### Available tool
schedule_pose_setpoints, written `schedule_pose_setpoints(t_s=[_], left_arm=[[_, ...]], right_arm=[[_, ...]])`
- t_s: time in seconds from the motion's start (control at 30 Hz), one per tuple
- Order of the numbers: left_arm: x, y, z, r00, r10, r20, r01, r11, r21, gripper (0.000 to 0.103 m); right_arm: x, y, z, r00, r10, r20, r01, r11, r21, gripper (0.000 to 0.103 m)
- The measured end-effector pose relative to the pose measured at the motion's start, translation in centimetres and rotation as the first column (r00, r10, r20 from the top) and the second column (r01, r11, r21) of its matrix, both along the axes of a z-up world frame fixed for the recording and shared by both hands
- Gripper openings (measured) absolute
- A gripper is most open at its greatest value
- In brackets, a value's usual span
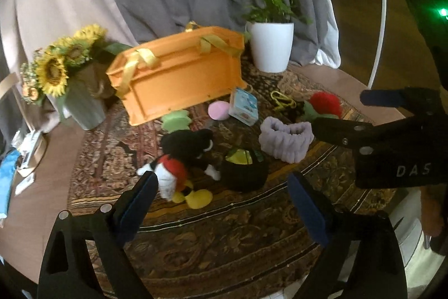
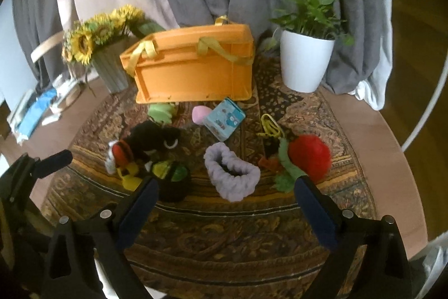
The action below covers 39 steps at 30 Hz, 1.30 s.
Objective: Organize soft objects
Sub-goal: 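Grasp the lavender fuzzy ring with the right tool while the left tool grasps the green-topped black pot plush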
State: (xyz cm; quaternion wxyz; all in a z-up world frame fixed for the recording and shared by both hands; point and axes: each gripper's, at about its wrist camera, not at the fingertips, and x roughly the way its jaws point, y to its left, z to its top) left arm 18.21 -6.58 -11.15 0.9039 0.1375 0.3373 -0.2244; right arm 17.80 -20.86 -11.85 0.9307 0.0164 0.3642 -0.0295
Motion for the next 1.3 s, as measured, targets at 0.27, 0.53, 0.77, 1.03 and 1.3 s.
schedule_pose_setpoints(t_s=[0.27, 0.53, 0.77, 1.03, 1.3], left_arm=[[1.3, -2.8, -3.2, 0.995, 0.089, -0.052, -0.089, 0.996, 0.005, 0.088], [2.3, -4.5, -5.5, 0.985, 0.164, -0.051, -0.163, 0.986, 0.026, 0.081], [3.6, -4.8, -7.2, 0.982, 0.179, -0.065, -0.178, 0.984, 0.023, 0.071], [4.4, -5.7, -7.9, 0.987, 0.145, -0.075, -0.146, 0.989, -0.009, 0.066], [5.3, -5.9, -8.1, 0.985, 0.14, -0.103, -0.145, 0.989, -0.039, 0.061]], right_arm=[[4.3, -2.1, -2.8, 0.976, 0.189, -0.108, -0.189, 0.982, 0.008, 0.085], [7.3, -3.0, -6.1, 0.926, 0.331, -0.181, -0.328, 0.943, 0.045, 0.076], [9.3, -2.9, -8.0, 0.896, 0.388, -0.214, -0.382, 0.921, 0.07, 0.063], [10.1, -3.6, -8.8, 0.896, 0.393, -0.208, -0.381, 0.92, 0.098, 0.049], [10.3, -4.1, -8.8, 0.906, 0.376, -0.195, -0.356, 0.925, 0.132, 0.033]])
